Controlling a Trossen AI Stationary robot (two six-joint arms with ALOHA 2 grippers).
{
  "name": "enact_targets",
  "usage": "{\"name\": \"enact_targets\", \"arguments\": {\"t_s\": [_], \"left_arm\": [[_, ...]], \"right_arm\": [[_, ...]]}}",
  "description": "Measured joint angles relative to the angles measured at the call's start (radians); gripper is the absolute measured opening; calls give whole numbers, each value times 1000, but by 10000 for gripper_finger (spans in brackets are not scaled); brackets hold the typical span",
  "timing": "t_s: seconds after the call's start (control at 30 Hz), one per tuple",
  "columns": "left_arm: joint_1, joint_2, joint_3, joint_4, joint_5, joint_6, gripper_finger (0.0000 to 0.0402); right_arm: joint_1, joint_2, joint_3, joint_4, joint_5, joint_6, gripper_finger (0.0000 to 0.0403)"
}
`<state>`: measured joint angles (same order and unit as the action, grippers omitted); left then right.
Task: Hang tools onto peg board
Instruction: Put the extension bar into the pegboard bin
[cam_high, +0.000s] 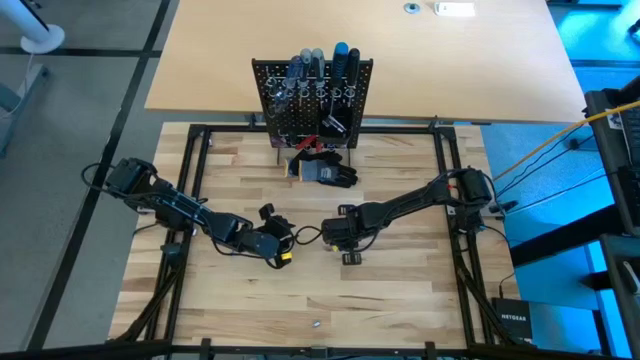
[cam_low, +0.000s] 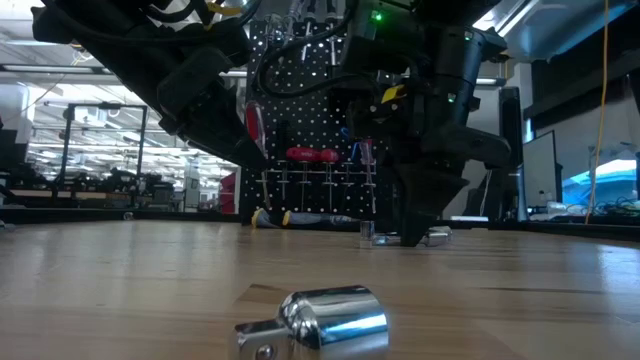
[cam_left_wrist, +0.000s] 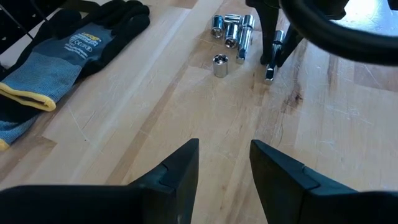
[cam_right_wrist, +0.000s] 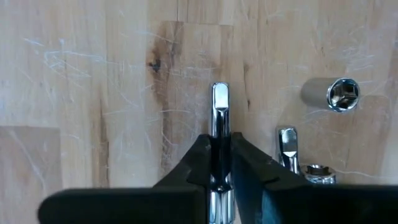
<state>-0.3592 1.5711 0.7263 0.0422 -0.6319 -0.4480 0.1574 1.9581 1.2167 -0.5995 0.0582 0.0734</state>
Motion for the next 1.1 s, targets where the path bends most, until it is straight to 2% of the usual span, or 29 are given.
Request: {"name": "enact_targets", "arguments": {"t_s": [0.27, 0.6, 0.8, 1.1], "left_arm": [[0, 0, 0, -1, 0, -15, 134], [0, 0, 0, 0, 0, -15, 134], [0, 0, 0, 0, 0, -16, 134], [0, 0, 0, 0, 0, -16, 134]], "right_arm": [[0, -108, -6, -36, 7, 0, 42], [-3, -324, -5, -60, 154, -17, 46], [-10, -454, -5, -26, 293, -52, 47], [-122, -610, -4, 135, 368, -104, 48]]}}
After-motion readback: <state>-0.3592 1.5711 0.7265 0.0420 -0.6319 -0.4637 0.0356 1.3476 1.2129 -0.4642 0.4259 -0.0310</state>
